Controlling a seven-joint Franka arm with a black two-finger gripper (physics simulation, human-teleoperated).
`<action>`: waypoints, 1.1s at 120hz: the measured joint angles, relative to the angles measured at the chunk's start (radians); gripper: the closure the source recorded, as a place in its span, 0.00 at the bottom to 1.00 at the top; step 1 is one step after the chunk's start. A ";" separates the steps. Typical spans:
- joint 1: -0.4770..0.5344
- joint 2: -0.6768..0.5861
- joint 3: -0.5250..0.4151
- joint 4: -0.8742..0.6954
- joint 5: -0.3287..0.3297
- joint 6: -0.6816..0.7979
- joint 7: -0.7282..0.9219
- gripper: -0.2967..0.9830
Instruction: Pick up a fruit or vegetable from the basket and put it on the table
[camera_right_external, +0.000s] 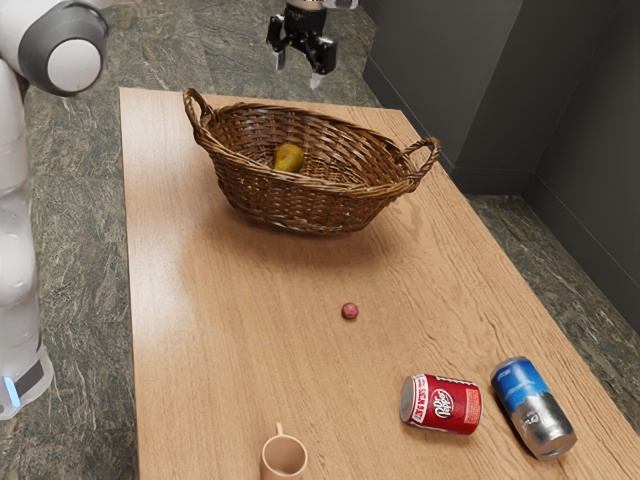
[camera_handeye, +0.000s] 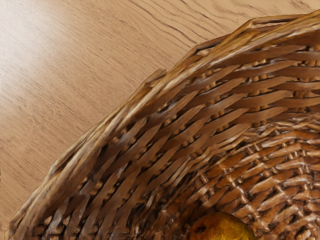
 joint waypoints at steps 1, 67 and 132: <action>-0.002 -0.001 0.000 0.000 0.000 -0.011 -0.001 0.25; -0.030 -0.110 -0.044 -0.370 0.020 0.262 -0.236 0.26; -0.054 -0.052 -0.067 -0.276 0.021 0.061 -0.396 0.26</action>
